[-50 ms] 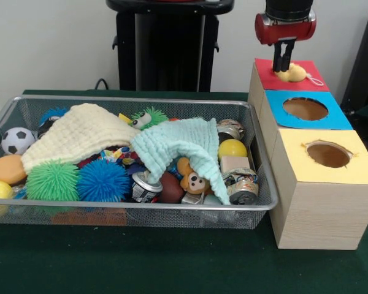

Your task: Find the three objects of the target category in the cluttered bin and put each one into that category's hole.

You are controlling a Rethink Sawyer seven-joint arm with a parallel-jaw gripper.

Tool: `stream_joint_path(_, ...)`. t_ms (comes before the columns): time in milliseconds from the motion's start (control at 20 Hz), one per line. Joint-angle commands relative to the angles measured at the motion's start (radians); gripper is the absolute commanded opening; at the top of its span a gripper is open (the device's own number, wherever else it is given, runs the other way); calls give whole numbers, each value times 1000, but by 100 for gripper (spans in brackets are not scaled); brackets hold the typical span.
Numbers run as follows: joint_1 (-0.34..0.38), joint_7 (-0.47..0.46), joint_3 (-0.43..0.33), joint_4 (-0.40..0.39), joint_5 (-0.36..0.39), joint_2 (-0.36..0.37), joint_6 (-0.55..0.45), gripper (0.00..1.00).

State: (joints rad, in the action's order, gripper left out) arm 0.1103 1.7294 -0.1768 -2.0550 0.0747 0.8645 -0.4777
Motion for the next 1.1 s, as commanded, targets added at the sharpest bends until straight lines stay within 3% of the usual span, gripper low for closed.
stream_joint_path(50, 13, 57, -16, 66, 14, 40, -115, 0)
stream_joint_path(400, 25, 50, -29, 48, 19, 40, -98, 0)
stream_joint_path(700, 52, 48, -39, -63, 17, 85, -28, 0)
stream_joint_path(1100, 78, 30, -47, -61, 52, 40, 13, 0)
